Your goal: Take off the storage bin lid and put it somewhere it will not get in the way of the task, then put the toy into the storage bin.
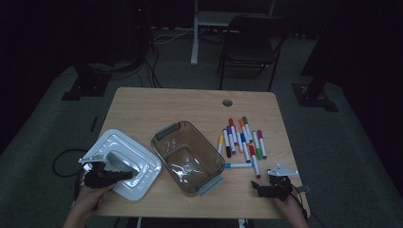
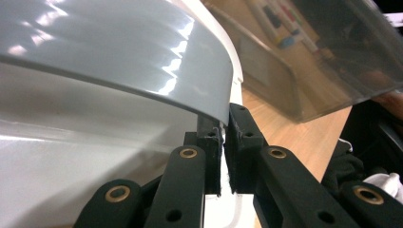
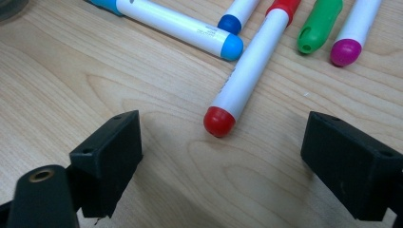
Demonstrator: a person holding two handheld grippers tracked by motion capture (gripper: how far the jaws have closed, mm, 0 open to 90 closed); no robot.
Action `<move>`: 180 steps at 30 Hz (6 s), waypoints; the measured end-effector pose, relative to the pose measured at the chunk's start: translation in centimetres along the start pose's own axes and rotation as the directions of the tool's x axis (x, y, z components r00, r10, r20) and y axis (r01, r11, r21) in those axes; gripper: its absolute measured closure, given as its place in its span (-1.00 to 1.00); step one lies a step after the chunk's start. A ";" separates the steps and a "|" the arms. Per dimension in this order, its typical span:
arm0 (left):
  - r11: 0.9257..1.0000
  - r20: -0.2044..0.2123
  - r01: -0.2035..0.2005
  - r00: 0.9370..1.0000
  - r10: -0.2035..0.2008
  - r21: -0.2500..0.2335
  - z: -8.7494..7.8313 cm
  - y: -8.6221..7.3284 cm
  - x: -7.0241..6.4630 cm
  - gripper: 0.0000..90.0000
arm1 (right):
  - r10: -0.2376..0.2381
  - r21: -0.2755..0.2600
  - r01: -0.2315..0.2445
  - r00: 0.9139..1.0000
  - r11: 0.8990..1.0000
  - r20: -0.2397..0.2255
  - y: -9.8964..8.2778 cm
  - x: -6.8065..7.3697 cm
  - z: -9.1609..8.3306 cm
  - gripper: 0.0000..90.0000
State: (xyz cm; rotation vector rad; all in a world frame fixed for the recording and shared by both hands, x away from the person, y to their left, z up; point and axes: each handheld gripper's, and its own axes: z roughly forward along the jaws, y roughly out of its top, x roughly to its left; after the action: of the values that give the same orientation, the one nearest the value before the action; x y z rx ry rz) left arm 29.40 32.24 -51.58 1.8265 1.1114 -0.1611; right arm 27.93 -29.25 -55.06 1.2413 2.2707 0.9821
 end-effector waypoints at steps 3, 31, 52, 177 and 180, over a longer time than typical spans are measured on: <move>1.000 0.008 0.016 1.000 -0.016 0.003 0.3 0.0 0.6 0.90 | 0.000 0.000 0.000 1.000 1.000 0.000 0.0 0.0 0.0 -0.71; 0.998 -0.166 -0.046 0.985 0.053 0.050 0.1 -0.9 0.9 0.11 | -0.001 0.000 0.001 1.000 1.000 0.000 0.0 0.0 0.0 -0.71; 0.997 -0.497 -0.073 0.866 0.057 -0.013 -2.3 -2.5 0.9 -0.99 | -0.029 0.000 0.029 0.999 1.000 -0.025 -0.1 0.3 -0.1 -0.72; 0.998 -0.660 -0.043 0.752 0.002 -0.045 -1.1 -4.0 1.8 -0.99 | 0.240 -0.034 -0.238 0.959 0.971 0.152 13.8 -4.8 -0.1 0.70; 0.998 -0.660 -0.043 0.752 0.002 -0.046 -1.1 -4.0 1.8 -0.99 | 0.220 -0.043 -0.217 0.966 0.975 0.132 14.7 -3.7 -0.9 0.70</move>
State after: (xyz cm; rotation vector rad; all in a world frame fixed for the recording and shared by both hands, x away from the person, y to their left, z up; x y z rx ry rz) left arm 27.07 34.70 -54.60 1.8880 1.5514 0.5829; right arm 37.97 -27.31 -43.83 1.5228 2.0413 0.9683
